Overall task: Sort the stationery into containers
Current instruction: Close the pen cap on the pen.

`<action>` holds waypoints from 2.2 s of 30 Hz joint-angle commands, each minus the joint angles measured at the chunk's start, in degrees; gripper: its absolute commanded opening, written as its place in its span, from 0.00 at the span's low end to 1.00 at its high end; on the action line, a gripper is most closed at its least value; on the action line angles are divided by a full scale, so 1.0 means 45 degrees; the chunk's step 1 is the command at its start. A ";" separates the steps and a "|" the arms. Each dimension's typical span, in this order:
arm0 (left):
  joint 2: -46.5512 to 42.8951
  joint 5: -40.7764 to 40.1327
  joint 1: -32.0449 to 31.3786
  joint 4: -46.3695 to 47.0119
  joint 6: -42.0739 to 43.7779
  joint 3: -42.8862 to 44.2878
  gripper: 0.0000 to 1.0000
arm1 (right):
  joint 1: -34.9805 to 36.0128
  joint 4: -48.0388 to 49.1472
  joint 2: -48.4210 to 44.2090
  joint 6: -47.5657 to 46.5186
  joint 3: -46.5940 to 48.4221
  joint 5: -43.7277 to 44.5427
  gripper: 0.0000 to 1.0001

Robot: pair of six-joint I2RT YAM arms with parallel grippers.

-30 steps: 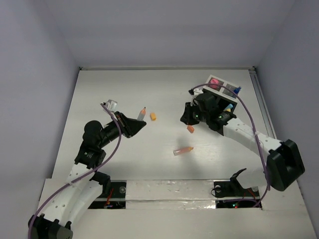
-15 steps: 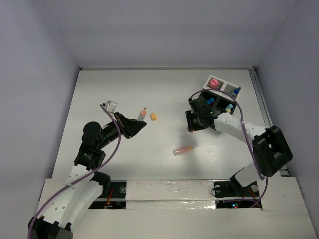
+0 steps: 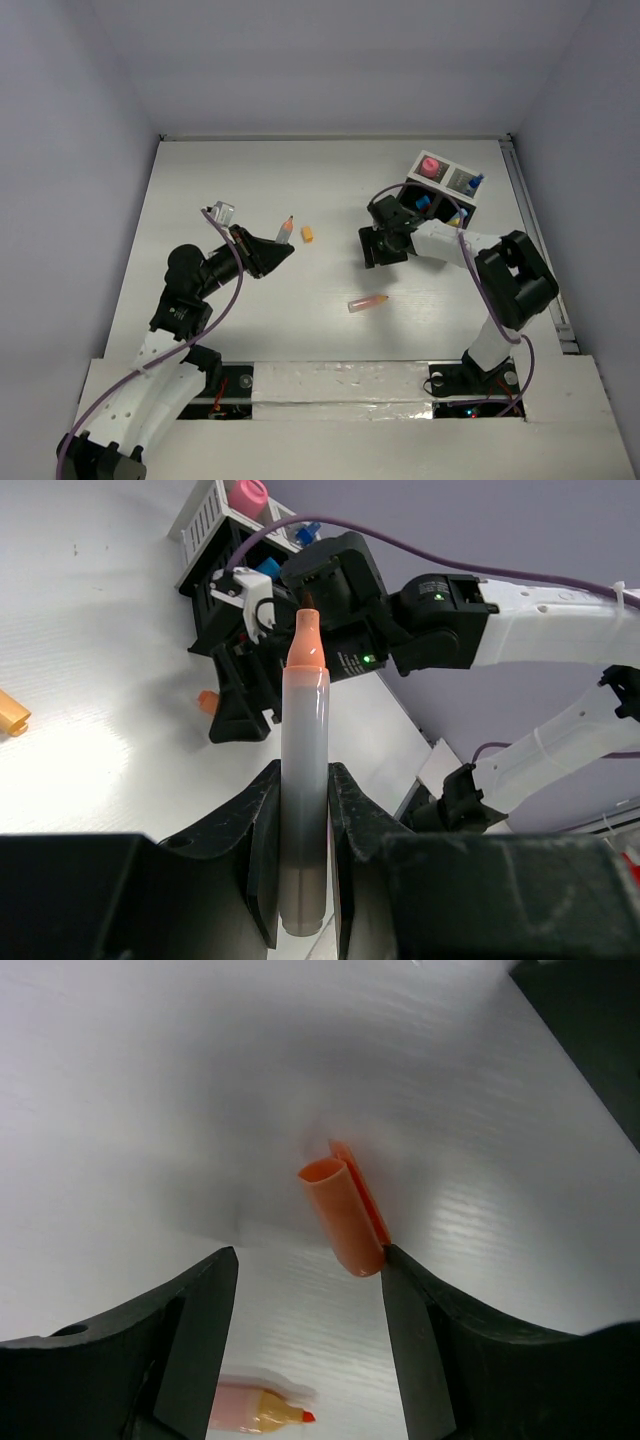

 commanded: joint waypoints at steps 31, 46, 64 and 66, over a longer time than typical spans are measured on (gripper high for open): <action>0.0092 -0.0308 -0.0035 0.0291 0.0261 0.0239 0.00 | 0.0222 0.1205 0.0084 -0.3510 0.2191 -0.2725 0.54; 0.0150 -0.0289 -0.0035 0.0271 0.0280 0.0278 0.00 | 0.0905 -0.0241 0.1232 -0.8300 0.3635 -0.2156 0.76; 0.0209 -0.0035 -0.0035 0.0408 0.0222 0.0278 0.00 | 0.1140 -0.2527 0.3949 -0.9025 0.5395 -0.1570 0.74; 0.0151 -0.0035 0.0081 0.0408 0.0222 0.0278 0.00 | 0.1140 -0.2585 0.4086 -0.8927 0.5375 -0.1531 0.72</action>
